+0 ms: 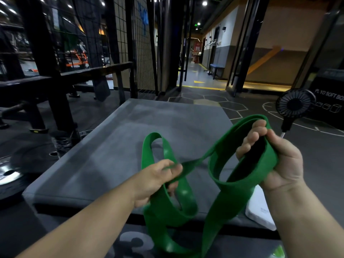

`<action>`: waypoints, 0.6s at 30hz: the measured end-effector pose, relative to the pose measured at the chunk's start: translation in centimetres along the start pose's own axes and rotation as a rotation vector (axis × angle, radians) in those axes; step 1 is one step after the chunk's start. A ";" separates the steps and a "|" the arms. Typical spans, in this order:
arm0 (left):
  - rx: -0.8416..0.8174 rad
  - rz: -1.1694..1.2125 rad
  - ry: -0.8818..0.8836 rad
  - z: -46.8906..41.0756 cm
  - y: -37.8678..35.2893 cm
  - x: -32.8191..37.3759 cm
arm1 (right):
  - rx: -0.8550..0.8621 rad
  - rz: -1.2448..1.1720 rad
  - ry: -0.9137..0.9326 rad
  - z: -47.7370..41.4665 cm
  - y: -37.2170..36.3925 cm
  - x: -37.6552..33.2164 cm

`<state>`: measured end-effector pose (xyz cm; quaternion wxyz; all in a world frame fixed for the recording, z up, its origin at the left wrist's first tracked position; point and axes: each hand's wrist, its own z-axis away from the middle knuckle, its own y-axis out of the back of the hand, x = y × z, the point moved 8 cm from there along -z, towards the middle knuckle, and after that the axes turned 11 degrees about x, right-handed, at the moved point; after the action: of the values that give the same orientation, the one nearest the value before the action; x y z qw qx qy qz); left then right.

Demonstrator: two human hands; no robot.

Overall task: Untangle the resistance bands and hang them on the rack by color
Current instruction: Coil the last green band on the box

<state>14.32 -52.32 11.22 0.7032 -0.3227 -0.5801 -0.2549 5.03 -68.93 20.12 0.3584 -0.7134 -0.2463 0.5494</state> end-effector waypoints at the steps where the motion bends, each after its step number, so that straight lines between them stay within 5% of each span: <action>1: -0.046 -0.072 -0.019 0.0 -0.2 0.0 | 0.002 0.003 -0.005 0.0 0.1 0.1; 4: -0.119 -0.359 0.003 0.1 -0.3 -1.1 | 0.011 -0.007 -0.024 -0.1 0.2 0.3; 8: 0.197 -0.849 -0.071 -1.3 3.2 -1.5 | -0.030 -0.101 -0.014 -0.1 -0.4 -0.7; 11: 0.328 -0.600 -0.053 -1.9 4.9 -1.7 | -0.038 -0.183 0.008 0.0 -0.3 -1.7; 15: 0.284 -0.128 0.080 -1.4 3.8 -2.1 | -0.029 -0.242 0.083 -0.1 0.4 -2.5; 18: 0.335 -0.028 0.090 -0.8 2.9 -1.5 | 0.028 -0.196 0.206 -0.2 1.2 -3.1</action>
<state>16.65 -51.00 9.19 0.7687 -0.1810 -0.5869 -0.1785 4.31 -72.02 21.07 0.4435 -0.7335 -0.2689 0.4392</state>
